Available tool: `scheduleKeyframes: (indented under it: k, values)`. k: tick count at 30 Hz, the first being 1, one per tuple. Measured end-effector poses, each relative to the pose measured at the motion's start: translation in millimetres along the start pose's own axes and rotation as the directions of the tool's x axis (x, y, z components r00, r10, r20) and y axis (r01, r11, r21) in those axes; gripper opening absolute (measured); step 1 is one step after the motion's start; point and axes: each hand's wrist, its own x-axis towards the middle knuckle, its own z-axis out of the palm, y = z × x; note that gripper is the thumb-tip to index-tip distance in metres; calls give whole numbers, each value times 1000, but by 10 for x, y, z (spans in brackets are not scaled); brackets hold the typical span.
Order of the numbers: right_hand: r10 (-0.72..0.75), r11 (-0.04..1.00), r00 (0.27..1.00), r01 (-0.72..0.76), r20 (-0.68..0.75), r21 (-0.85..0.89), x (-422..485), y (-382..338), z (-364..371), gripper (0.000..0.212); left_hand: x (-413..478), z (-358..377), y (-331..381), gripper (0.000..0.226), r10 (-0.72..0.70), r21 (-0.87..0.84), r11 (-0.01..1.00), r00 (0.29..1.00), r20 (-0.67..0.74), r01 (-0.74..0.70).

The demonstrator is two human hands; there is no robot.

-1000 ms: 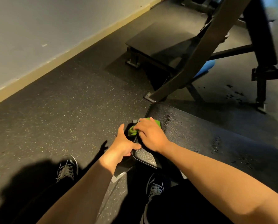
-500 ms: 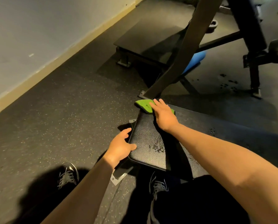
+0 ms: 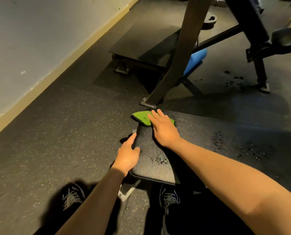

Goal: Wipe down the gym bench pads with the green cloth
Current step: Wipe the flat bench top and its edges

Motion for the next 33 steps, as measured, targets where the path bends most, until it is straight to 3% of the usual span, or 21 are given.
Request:
scheduleKeyframes:
  k: [3,7,11,14,19,22,27,33]
  values:
    - [218,975,974,-220,-66,-20,249,168,-127,39,31,-23,-3,62,12,-58,998,1000,13,-11]
    - [338,941,936,-337,-96,24,379,91,-114,28,91,-33,-58,61,31,-139,990,999,25,-27]
    - [172,982,976,-158,-136,105,160,-129,9,26,42,-11,19,60,21,-204,979,1000,12,-18]
    - [25,989,997,-13,-77,151,-145,-330,78,37,-33,15,104,60,34,-124,992,999,-32,-38]
    - [-56,977,998,60,-23,204,-550,-562,252,54,-73,53,131,53,52,-42,998,995,-79,-56]
    - [-80,991,995,73,55,115,-473,-351,167,61,-52,57,89,57,20,7,1000,998,-62,-19]
    - [142,990,983,-141,114,-17,-63,169,-160,72,-41,36,23,62,-3,18,1000,1000,-6,3]
    - [410,912,910,-411,-64,-1,133,239,-134,57,-87,88,-8,58,-103,-25,994,993,50,104]
